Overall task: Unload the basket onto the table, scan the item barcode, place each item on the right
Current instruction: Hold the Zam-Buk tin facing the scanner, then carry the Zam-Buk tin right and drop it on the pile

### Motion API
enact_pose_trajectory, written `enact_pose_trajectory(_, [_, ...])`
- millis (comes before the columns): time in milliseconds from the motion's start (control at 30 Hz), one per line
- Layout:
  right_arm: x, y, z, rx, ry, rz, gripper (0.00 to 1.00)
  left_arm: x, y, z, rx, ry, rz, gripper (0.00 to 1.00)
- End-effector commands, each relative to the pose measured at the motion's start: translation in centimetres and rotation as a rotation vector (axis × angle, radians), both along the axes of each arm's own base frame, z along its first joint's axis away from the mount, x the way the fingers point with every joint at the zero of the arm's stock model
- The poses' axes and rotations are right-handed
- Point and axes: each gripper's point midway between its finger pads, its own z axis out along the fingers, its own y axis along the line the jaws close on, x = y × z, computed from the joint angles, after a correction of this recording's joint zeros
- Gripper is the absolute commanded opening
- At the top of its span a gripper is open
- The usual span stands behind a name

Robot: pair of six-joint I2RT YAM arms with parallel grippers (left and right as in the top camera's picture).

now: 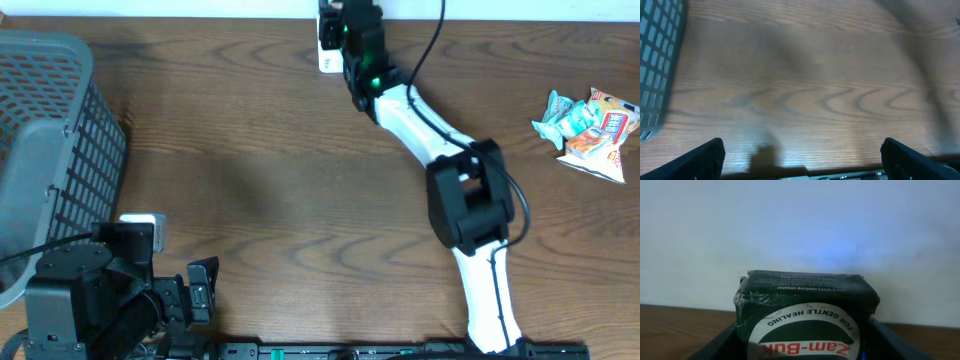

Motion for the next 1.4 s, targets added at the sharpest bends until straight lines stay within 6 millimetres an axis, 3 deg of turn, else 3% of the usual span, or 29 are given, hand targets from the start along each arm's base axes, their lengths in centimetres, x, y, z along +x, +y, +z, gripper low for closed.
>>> enact_pose_trajectory(0, [0.9, -1.2, -1.5, -0.027, -0.010, -0.061, 0.57, 0.1, 0.2, 0.0, 0.004, 0.000, 0.010, 0.98])
enact_pose_trajectory(533, [1.0, -1.0, -1.6, 0.020, -0.018, -0.076, 0.53, 0.1, 0.2, 0.0, 0.004, 0.000, 0.010, 0.98])
enact_pose_trajectory(767, [0.6, -3.1, 1.3, 0.012, 0.009, -0.143, 0.54, 0.1, 0.2, 0.0, 0.004, 0.000, 0.010, 0.98])
enact_pose_trajectory(900, [0.0, -6.0, 4.2, -0.004, 0.041, -0.179, 0.56, 0.1, 0.2, 0.0, 0.004, 0.000, 0.010, 0.98])
enact_pose_trajectory(1000, [-1.0, -9.5, 6.0, -0.014, 0.094, -0.242, 0.55, 0.1, 0.2, 0.0, 0.004, 0.000, 0.010, 0.98])
enact_pose_trajectory(1200, [-4.4, -19.2, 7.5, -0.089, 0.258, -0.421, 0.49, 0.1, 0.2, 0.0, 0.004, 0.000, 0.010, 0.98])
enact_pose_trajectory(1367, [-8.3, -27.5, 6.1, -0.146, 0.450, -0.548, 0.43, 0.1, 0.2, 0.0, 0.004, 0.000, 0.010, 0.97])
